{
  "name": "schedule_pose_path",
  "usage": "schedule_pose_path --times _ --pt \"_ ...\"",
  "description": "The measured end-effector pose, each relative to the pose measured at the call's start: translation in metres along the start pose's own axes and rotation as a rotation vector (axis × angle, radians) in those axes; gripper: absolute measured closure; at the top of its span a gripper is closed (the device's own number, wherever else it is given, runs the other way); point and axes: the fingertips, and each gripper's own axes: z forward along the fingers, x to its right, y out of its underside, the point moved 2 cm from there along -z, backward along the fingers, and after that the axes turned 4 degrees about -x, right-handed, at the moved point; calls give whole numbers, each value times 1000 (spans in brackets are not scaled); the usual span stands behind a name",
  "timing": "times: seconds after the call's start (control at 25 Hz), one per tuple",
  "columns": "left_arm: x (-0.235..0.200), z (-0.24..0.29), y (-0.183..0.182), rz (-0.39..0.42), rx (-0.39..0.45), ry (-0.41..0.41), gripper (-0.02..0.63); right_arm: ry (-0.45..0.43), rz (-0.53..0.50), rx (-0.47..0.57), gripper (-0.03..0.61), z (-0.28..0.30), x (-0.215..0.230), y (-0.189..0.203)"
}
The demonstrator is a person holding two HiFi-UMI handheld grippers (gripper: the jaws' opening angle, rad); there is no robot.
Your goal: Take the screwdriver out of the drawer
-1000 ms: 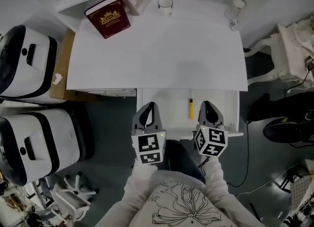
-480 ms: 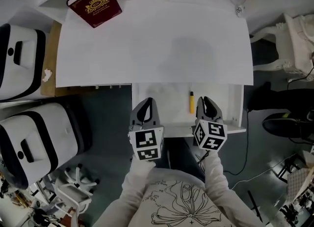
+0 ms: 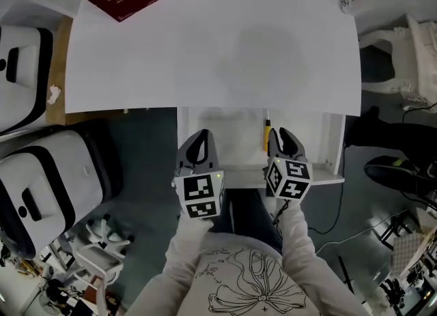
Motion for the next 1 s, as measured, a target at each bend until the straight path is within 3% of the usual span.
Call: schedule_pose_path --times 1.0 --pt "-18 48 30 -35 -70 -10 606 12 -23 -298 469 88 19 74"
